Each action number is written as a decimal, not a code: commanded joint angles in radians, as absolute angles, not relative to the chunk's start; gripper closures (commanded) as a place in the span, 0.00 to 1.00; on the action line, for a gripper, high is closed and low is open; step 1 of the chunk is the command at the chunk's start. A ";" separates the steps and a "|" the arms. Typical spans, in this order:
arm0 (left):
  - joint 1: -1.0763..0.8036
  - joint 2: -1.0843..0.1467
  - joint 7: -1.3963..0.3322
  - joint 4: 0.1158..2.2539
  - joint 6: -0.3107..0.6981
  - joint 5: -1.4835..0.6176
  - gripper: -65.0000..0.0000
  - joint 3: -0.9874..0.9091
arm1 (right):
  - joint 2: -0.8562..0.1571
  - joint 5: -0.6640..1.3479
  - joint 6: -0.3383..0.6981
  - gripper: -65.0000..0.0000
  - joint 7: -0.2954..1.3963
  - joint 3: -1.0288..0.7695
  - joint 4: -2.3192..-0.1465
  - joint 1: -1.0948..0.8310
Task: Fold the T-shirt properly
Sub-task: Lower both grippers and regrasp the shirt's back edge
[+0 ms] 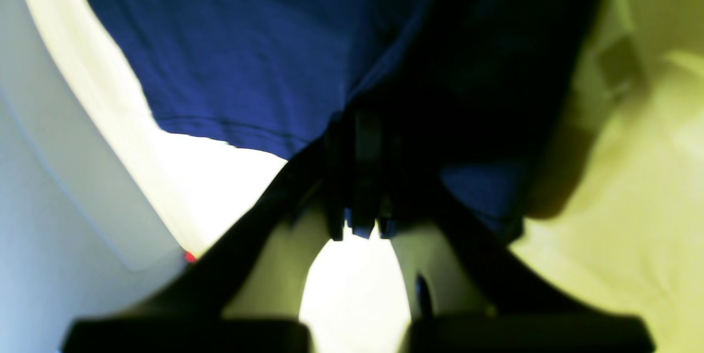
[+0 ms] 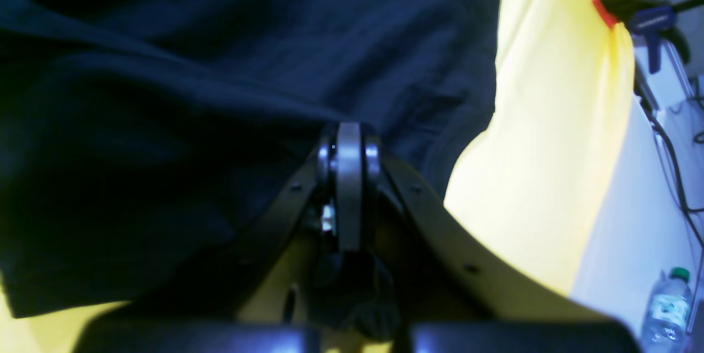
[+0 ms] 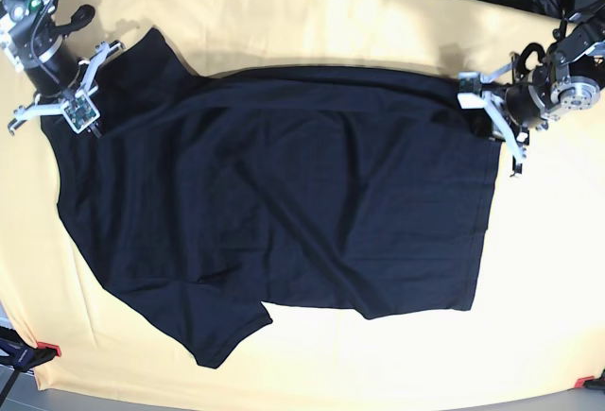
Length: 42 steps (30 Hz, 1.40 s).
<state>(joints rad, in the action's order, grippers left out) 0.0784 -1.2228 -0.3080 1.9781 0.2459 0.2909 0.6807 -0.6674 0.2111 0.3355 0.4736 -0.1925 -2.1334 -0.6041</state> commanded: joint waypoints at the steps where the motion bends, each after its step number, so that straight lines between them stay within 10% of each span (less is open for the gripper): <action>1: 0.105 -1.245 -0.311 1.980 0.199 0.299 1.00 0.669 | -0.684 0.210 0.319 1.00 0.448 -0.203 -2.130 -0.582; 42: 0.312 -1.021 -0.179 1.687 0.060 0.202 1.00 0.669 | -0.682 0.258 0.288 1.00 0.437 -0.011 -1.888 -0.235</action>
<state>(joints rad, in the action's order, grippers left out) 0.2920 -1.0039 -0.1974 1.6756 0.0841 0.1959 0.6807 -0.6621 0.2619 0.2962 0.4591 -0.0017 -1.8771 -0.2485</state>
